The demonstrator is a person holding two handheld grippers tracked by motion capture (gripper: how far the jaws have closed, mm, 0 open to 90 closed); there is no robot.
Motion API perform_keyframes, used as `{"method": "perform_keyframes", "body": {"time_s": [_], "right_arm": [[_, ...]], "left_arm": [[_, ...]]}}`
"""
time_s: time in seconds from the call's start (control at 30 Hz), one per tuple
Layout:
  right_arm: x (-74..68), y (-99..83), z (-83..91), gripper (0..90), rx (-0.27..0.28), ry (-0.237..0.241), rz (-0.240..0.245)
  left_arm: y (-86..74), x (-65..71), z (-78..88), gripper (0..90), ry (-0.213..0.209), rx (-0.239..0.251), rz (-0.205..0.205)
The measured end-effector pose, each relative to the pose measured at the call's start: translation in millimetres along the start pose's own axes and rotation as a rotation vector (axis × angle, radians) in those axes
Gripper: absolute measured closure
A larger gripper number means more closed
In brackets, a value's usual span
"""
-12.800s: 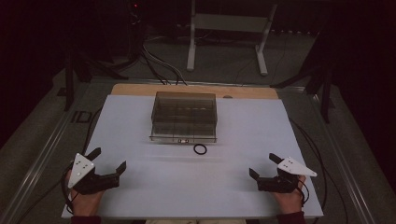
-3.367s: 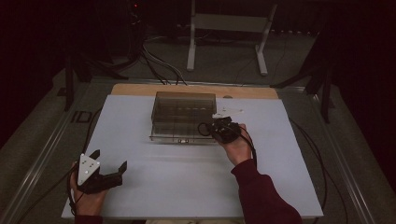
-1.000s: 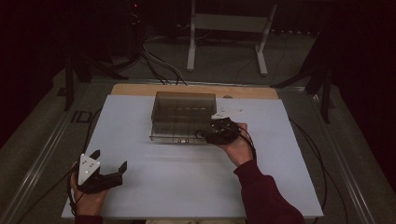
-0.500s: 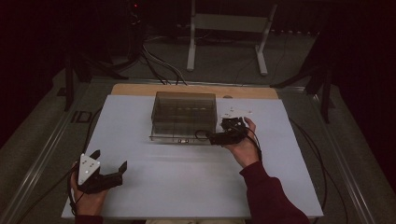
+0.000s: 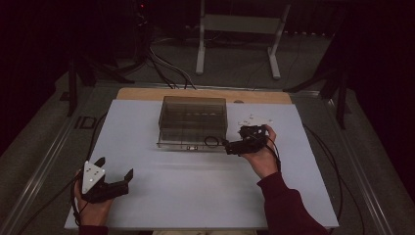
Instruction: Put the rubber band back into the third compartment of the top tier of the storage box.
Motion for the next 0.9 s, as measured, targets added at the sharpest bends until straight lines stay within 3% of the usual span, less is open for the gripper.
{"method": "perform_keyframes", "body": {"time_s": [0.63, 0.9], "right_arm": [[14.2, -20.3, 26.9, 0.1, 0.028, -0.029, 0.003], [20.2, -36.3, 32.0, 0.1, 0.035, -0.041, -0.020]], "left_arm": [[0.0, -0.3, 0.1, 0.4, 0.005, -0.002, 0.000], [0.1, -0.3, 0.0, 0.4, 0.005, -0.003, 0.001]]}}
Point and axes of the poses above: each handheld gripper's, and its own axes: z roughly backward along the jaws, y roughly out of its top, x roughly to its right, the point moved 1 cm from there along -z, roughly forward along the jaws, and after that the axes turned 7 degrees about -y, right-handed, at the moved point
